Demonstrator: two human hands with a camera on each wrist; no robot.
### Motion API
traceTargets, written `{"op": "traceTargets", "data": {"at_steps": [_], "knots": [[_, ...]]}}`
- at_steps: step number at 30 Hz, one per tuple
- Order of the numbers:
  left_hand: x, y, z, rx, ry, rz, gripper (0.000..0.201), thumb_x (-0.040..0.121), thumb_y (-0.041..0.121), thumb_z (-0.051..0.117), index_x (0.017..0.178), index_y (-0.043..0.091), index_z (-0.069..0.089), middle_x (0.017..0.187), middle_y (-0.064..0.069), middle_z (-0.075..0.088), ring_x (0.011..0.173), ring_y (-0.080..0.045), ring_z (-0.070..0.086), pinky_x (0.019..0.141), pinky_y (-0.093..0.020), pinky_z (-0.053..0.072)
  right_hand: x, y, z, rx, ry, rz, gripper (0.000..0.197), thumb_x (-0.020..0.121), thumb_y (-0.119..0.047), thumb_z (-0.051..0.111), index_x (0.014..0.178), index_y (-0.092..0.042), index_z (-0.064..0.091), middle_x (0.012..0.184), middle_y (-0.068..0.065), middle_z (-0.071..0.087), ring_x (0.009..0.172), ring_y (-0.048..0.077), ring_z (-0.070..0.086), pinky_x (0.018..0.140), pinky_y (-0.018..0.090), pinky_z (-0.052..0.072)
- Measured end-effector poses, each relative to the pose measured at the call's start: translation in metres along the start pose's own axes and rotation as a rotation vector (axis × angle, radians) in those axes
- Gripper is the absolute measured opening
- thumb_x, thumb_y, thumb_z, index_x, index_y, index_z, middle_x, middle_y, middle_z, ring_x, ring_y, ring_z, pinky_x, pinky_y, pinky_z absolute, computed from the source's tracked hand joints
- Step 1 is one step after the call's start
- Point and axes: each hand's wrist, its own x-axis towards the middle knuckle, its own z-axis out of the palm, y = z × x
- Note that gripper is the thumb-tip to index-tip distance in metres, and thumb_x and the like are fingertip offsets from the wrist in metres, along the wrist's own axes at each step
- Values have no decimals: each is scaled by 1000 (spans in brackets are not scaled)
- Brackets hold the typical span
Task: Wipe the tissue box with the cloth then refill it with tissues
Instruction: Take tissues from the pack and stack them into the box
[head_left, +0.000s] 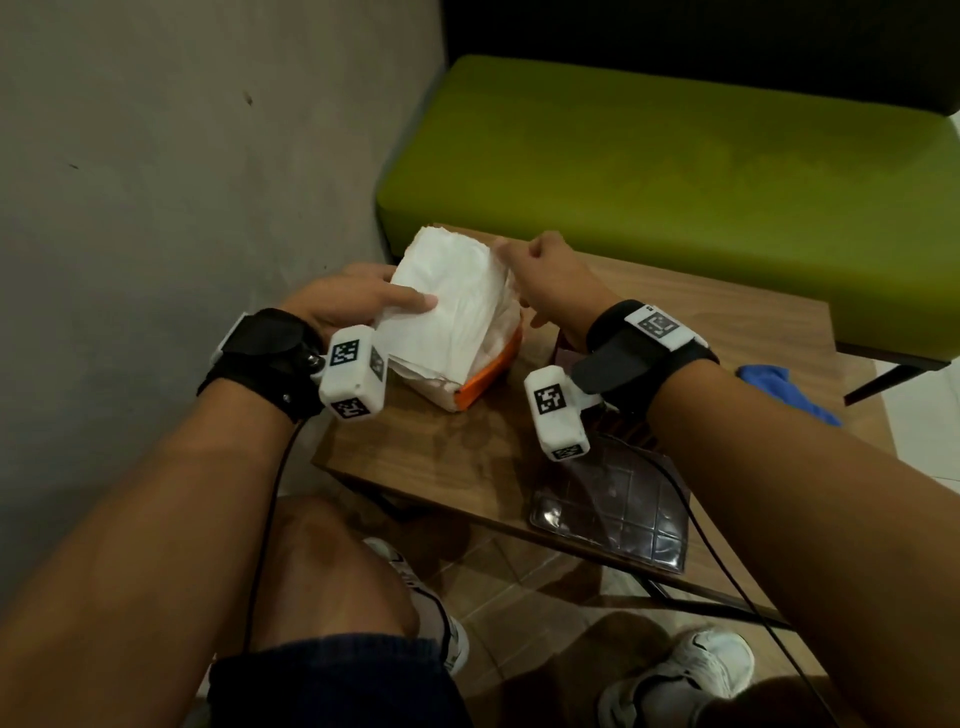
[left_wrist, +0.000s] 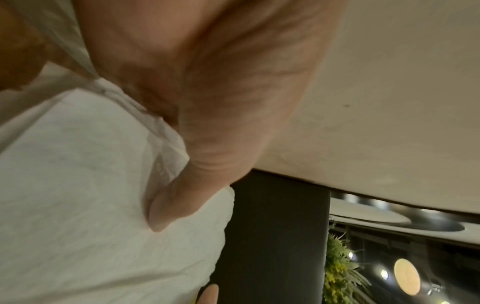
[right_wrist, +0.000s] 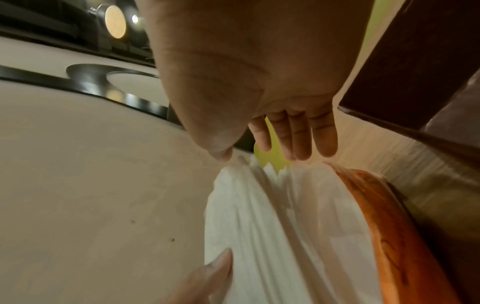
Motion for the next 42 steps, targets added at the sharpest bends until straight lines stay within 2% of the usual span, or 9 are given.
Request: {"op": "traceTargets", "data": {"at_steps": [2,6,12,15,17,20,28,34,42], "knots": [[-2,0,-5,-61,-30,47,41,88,24,85,124,10,72,112,-9,84,114,-33,77,77,-36,66,-4,-3,-4,54,-59,33,67,103,-68,44,136,-10,48,112,6,67,100,23,68,71,37,54],[-3,-1,-16,-113,-125,138,105,48,44,108,137,7,67,135,-15,75,129,-35,71,111,-53,53,-14,-14,-9,186,-175,73,84,99,-80,34,134,-8,55,110,14,70,98,32,72,80,44,62],[-7,4,-22,-158,-162,198,111,49,43,109,143,5,63,141,-16,72,133,-35,68,118,-57,48,-14,-26,-14,193,110,80,80,103,-74,33,146,-9,52,113,7,63,109,31,65,96,50,59],[-14,5,-23,-251,-172,211,88,75,30,98,148,2,57,145,-17,69,137,-35,65,111,-51,56,-13,-24,-22,228,261,48,54,106,-61,44,117,-11,58,104,7,64,91,24,66,80,44,61],[-20,8,-20,-320,-187,219,54,102,17,68,151,2,53,147,-17,67,138,-35,64,103,-48,61,-23,-27,-26,287,58,85,57,108,-62,39,99,-9,60,89,12,69,70,24,64,59,34,54],[-30,11,-7,-407,-240,221,43,106,13,50,147,3,55,144,-16,70,132,-32,70,97,-45,64,-40,-32,-29,381,-234,139,79,102,-76,29,104,-5,61,77,15,73,70,32,71,68,42,59],[-38,9,23,-179,-232,229,50,94,18,70,142,9,62,138,-15,74,126,-31,73,99,-42,64,-59,-29,-47,557,-369,134,82,96,-84,34,98,-12,73,83,8,77,79,25,77,75,38,64],[-48,23,44,24,-268,225,43,99,15,68,141,19,63,129,-8,79,117,-28,78,88,-41,66,-71,-16,-61,520,-257,160,54,89,-52,79,124,-12,68,114,11,75,93,30,78,74,41,65],[-54,27,76,38,-227,161,36,99,20,72,135,16,65,122,-11,81,109,-30,80,85,-43,68,-86,-5,-74,486,-156,150,28,92,-10,79,111,-7,58,100,18,74,88,36,77,82,57,65]]}}
